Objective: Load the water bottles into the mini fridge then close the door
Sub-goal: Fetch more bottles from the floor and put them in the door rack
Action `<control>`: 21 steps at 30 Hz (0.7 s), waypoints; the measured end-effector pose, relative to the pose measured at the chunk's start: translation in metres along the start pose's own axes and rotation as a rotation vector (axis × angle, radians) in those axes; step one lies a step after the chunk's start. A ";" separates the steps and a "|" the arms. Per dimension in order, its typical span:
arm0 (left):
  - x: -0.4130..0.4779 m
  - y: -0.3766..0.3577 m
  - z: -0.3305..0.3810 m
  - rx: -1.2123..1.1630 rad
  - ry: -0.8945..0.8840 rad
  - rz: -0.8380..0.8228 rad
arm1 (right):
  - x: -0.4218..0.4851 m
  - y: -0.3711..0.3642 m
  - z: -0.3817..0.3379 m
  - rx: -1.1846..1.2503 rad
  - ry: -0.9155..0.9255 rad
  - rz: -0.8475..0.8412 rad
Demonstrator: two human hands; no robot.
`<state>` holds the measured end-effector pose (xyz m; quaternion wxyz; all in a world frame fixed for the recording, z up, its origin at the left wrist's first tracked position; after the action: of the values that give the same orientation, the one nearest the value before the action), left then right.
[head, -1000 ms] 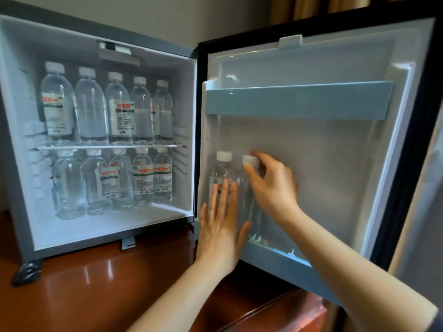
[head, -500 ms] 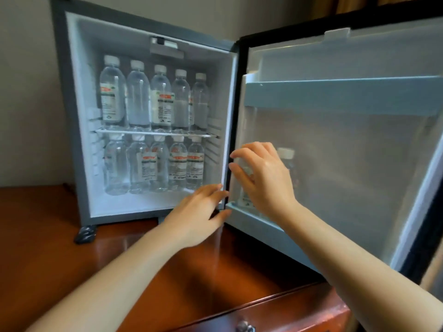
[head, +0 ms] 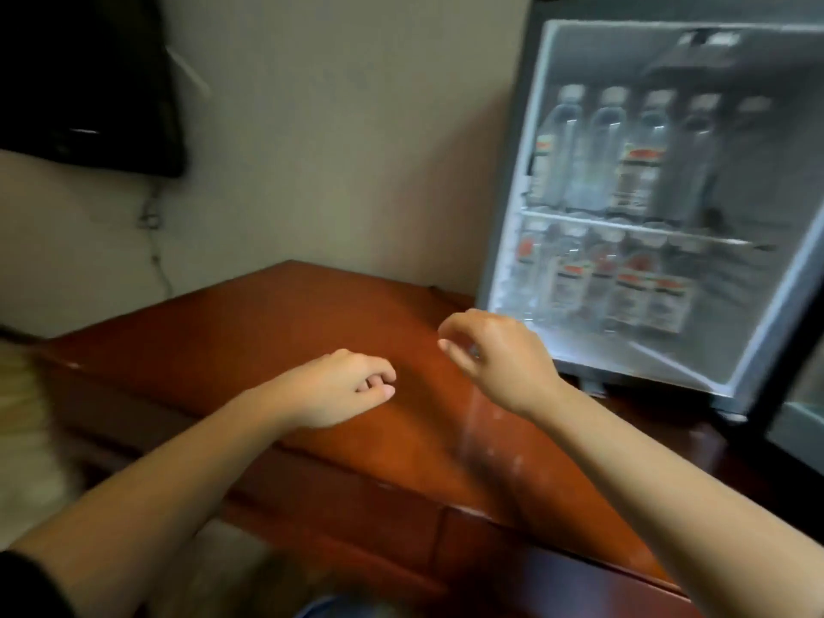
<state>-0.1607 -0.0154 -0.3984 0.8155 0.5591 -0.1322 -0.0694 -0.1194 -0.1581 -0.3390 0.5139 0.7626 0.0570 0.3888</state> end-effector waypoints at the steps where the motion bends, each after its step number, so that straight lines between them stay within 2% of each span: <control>1: -0.018 0.005 -0.020 0.011 0.058 0.012 | 0.005 -0.014 -0.021 0.031 0.040 -0.020; 4: -0.075 0.021 -0.077 0.039 0.187 0.072 | 0.015 -0.056 -0.088 0.113 0.157 -0.091; 7: -0.137 0.029 -0.124 0.084 0.323 0.052 | 0.015 -0.096 -0.158 0.202 0.273 -0.177; 13: -0.268 0.026 -0.188 0.071 0.596 0.080 | -0.005 -0.173 -0.285 0.321 0.428 -0.409; 18: -0.366 0.000 -0.236 -0.016 0.801 0.166 | -0.043 -0.245 -0.365 0.272 0.498 -0.616; 21: -0.418 -0.029 -0.262 -0.148 0.899 0.224 | -0.073 -0.293 -0.401 0.223 0.564 -0.790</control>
<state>-0.4822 0.3170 -0.5720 0.8320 0.4565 0.1801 0.2587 -0.3395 0.2394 -0.5528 0.5017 0.5981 0.5197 0.3471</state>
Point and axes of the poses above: each hand's wrist, its own x-axis towards the middle knuckle, its own y-axis out of the back of the hand, z = x × y, the point moved 7 cm from there along x, towards the middle knuckle, and after that the axes turned 11 degrees about -y, right-handed, at the moved point
